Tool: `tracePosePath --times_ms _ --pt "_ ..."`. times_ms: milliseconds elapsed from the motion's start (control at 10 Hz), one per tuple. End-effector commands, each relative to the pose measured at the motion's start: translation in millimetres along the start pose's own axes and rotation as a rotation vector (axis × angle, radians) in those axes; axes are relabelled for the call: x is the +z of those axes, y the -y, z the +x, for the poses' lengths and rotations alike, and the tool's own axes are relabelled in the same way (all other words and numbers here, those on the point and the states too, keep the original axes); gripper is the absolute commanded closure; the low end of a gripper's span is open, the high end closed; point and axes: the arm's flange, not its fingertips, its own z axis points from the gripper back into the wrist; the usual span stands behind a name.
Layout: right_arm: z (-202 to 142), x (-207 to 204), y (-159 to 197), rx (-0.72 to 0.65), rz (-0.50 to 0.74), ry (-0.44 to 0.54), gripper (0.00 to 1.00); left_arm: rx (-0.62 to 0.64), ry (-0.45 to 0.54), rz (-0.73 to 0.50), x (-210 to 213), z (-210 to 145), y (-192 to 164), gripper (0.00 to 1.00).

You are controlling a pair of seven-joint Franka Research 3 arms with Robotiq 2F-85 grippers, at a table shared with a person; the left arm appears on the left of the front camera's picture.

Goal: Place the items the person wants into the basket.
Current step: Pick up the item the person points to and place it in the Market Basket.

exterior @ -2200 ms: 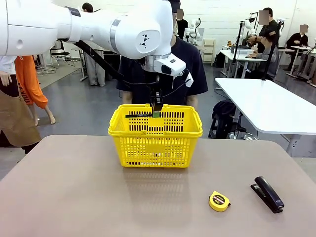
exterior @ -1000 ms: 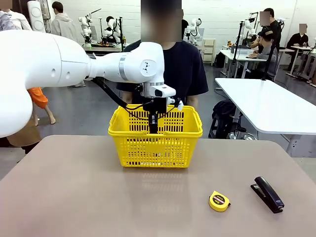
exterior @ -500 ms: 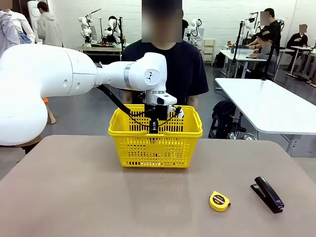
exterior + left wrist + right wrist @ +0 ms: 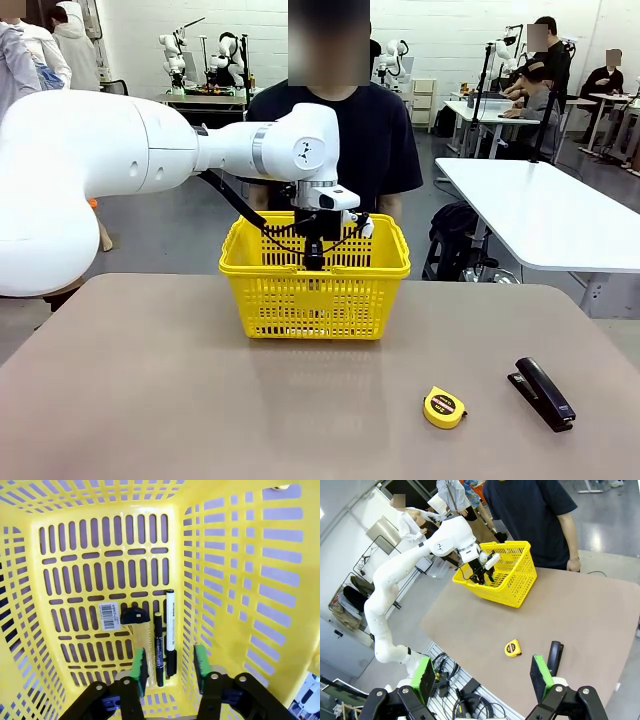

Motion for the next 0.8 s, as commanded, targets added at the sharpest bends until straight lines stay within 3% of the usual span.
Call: tracePosePath --times_ms 0,100,700 --pt "1.3 -0.8 0.0 0.015 0.018 0.010 0.00 -0.027 -0.016 0.003 10.0 5.0 -7.9 0.07" --pt "1.3 -0.8 0.0 0.015 0.018 0.010 0.00 -0.026 -0.016 0.004 10.0 5.7 -7.5 0.00" --pt "1.3 -0.8 0.0 0.015 0.018 0.010 0.00 -0.031 -0.002 0.030 14.0 5.3 -7.6 0.00"
